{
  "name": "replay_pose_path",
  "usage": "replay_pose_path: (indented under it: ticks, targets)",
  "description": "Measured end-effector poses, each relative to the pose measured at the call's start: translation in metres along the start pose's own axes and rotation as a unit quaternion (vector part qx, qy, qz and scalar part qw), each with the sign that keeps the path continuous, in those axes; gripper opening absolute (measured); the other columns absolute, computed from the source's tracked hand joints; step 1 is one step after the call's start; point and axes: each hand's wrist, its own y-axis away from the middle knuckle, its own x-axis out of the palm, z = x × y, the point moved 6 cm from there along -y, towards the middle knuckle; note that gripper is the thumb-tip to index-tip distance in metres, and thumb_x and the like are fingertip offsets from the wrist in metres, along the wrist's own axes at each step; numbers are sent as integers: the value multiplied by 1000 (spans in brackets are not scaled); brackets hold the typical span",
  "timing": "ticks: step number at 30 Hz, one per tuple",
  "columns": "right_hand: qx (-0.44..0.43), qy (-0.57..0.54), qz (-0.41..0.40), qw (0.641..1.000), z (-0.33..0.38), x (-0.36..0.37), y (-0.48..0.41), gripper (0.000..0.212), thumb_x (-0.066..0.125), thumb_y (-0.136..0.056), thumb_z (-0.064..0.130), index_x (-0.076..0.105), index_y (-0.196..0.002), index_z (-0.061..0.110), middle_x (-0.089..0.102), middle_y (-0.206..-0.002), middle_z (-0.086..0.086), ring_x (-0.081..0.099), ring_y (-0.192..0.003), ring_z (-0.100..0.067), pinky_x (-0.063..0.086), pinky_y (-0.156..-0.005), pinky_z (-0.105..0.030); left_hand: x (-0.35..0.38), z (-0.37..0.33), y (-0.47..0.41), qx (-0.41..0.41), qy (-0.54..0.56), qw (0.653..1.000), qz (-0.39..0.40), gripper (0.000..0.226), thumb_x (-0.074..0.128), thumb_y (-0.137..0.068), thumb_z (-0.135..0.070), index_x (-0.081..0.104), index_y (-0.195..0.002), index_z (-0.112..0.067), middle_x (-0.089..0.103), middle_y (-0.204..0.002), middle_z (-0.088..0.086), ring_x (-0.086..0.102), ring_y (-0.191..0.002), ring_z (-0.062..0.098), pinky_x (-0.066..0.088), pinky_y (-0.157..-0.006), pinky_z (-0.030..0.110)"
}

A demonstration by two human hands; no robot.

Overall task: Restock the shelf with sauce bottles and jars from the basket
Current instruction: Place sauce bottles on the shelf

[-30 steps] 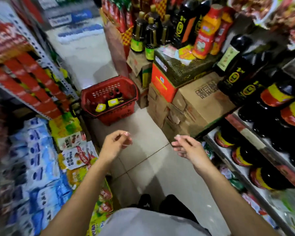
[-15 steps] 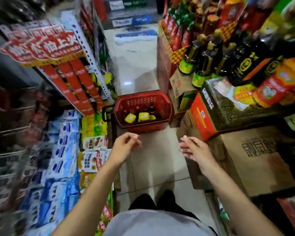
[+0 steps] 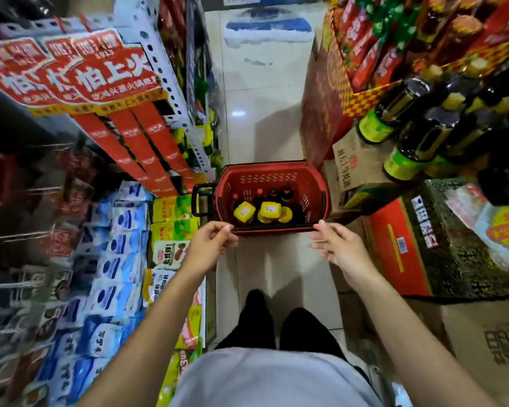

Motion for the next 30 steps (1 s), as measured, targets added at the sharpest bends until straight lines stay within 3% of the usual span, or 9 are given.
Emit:
replay_pose_path:
  ticks: [3, 7, 13, 19, 22, 25, 28, 30]
  targets:
    - [19, -13, -15, 1000, 5, 5, -26, 15, 54, -91, 29, 64, -88, 18, 68, -76, 3, 63, -56, -2, 45, -54, -14, 1, -14, -38, 0, -2, 1000, 17, 12, 46, -94, -11, 56, -86, -12, 65, -66, -4, 61, -51, -4, 40, -50, 11]
    - [47, -19, -22, 998, 14, 11, -67, 16, 55, -91, 28, 63, -85, 16, 68, -76, -1, 61, -62, -11, 45, -50, -14, 6, -25, -87, -12, -13, 999, 31, 17, 46, -95, -13, 56, -82, -19, 64, -73, 0, 62, -54, -3, 43, -60, 22]
    - [89, -10, 4, 996, 28, 23, -136, 15, 52, -92, 28, 61, -87, 17, 68, -80, -1, 62, -53, -3, 45, -51, -14, 15, -27, -160, -51, -16, 998, 26, 13, 49, -94, -16, 56, -83, -20, 65, -74, 0, 62, -55, -3, 45, -50, 10]
    - [143, -4, 9, 990, 22, 41, -213, 19, 49, -94, 31, 60, -90, 16, 67, -78, 1, 62, -54, -2, 45, -59, -21, 29, -11, -237, -101, 0, 995, -20, 16, 50, -93, -11, 52, -81, -23, 61, -76, -1, 60, -48, -3, 41, -43, 9]
    - [159, 0, 8, 987, 6, 53, -247, 16, 51, -93, 31, 59, -91, 18, 66, -79, 1, 62, -57, -4, 47, -56, -20, 40, 8, -268, -129, -14, 991, -31, 17, 52, -92, -14, 51, -81, -27, 61, -79, -1, 62, -57, 3, 42, -44, 9]
    - [172, 4, 8, 985, -19, 57, -289, 12, 53, -92, 32, 58, -89, 21, 65, -87, -2, 62, -67, -7, 48, -56, -18, 59, 37, -307, -148, -35, 988, -17, 15, 52, -92, -15, 48, -84, -27, 61, -82, 2, 63, -63, 8, 47, -54, 18]
    - [175, 28, -6, 984, -56, 50, -341, 13, 58, -88, 35, 58, -94, 24, 66, -98, -1, 66, -86, -12, 52, -73, -29, 85, 77, -355, -164, -67, 984, 7, 10, 54, -91, -17, 48, -91, -24, 59, -99, 9, 61, -84, 23, 47, -76, 36]
    - [173, 43, -29, 984, -79, 44, -373, 14, 60, -87, 34, 57, -96, 24, 65, -94, 3, 65, -90, -13, 51, -78, -32, 103, 103, -383, -150, -88, 985, 19, 12, 59, -87, -12, 53, -96, -18, 59, -100, 9, 58, -88, 21, 47, -78, 32]
